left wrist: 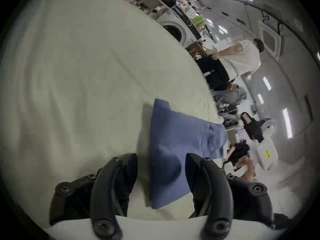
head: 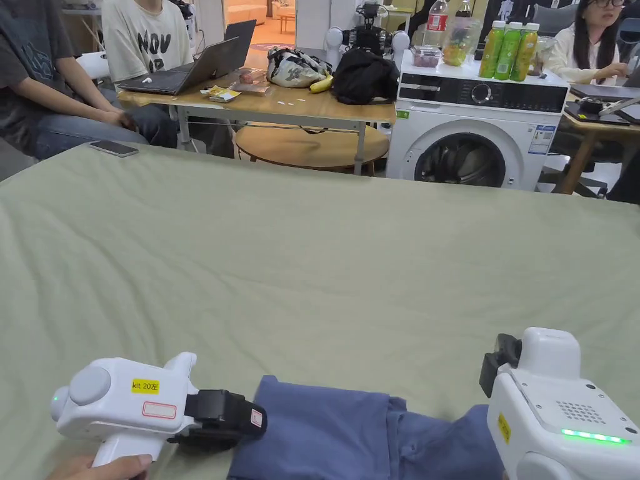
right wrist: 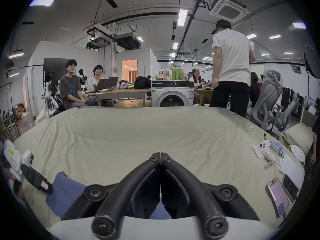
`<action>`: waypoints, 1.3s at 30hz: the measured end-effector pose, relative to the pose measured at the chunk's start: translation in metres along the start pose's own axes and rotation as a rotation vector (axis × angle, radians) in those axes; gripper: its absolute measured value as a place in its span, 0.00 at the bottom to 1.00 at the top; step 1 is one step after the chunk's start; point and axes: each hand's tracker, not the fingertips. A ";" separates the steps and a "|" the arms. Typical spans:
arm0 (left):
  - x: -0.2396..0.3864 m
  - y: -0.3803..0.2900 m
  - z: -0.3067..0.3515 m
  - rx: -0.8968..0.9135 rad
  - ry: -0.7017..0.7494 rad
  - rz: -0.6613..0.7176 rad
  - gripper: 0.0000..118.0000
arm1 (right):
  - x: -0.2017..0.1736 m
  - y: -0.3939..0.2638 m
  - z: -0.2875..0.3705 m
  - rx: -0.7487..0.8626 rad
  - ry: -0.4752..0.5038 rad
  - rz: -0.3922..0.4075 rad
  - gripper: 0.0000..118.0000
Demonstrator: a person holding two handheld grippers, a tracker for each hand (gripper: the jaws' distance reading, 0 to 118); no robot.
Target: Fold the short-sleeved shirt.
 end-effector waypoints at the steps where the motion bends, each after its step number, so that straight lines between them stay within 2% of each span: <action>1: -0.006 -0.003 -0.005 0.008 -0.056 0.021 0.48 | 0.000 0.000 0.000 -0.001 0.001 -0.004 0.00; 6: -0.022 -0.010 -0.032 0.032 -0.285 0.125 0.47 | -0.002 -0.001 0.000 -0.006 0.005 -0.004 0.00; 8: -0.023 -0.011 -0.037 0.054 -0.316 0.135 0.31 | -0.002 -0.001 0.000 -0.010 0.006 -0.008 0.00; 9: -0.021 -0.011 -0.039 0.064 -0.340 0.145 0.16 | -0.002 -0.001 0.000 -0.011 0.005 -0.011 0.00; 10: -0.021 -0.011 -0.041 0.057 -0.290 0.149 0.10 | -0.001 -0.001 0.000 -0.013 0.003 -0.013 0.00; 11: -0.018 -0.010 -0.044 0.053 -0.209 0.145 0.09 | -0.001 -0.002 0.001 -0.014 0.003 -0.015 0.00; 12: -0.017 -0.012 -0.045 0.047 -0.184 0.125 0.08 | -0.001 -0.001 0.000 -0.016 0.002 -0.016 0.00; 14: -0.011 -0.011 -0.040 0.072 -0.228 0.088 0.06 | 0.000 -0.001 0.000 -0.020 0.003 -0.019 0.00; 18: -0.005 -0.011 -0.023 0.086 -0.228 0.077 0.05 | 0.003 0.000 0.001 -0.020 -0.003 -0.013 0.00; 24: 0.010 -0.007 0.026 0.154 -0.218 0.013 0.05 | 0.005 0.005 0.001 -0.011 -0.004 -0.004 0.00; 27: 0.018 -0.009 0.061 0.197 -0.168 -0.008 0.05 | 0.003 0.007 0.000 -0.009 0.006 -0.001 0.00; 31: 0.033 -0.008 0.099 0.223 -0.033 -0.064 0.05 | -0.004 0.010 -0.002 0.001 0.017 0.007 0.00; 33: 0.040 -0.004 0.109 0.237 0.032 -0.077 0.05 | -0.007 0.010 -0.003 0.008 0.021 0.008 0.00; 39: 0.083 -0.002 0.111 0.222 0.090 -0.150 0.05 | -0.008 0.011 -0.002 0.014 0.027 0.006 0.00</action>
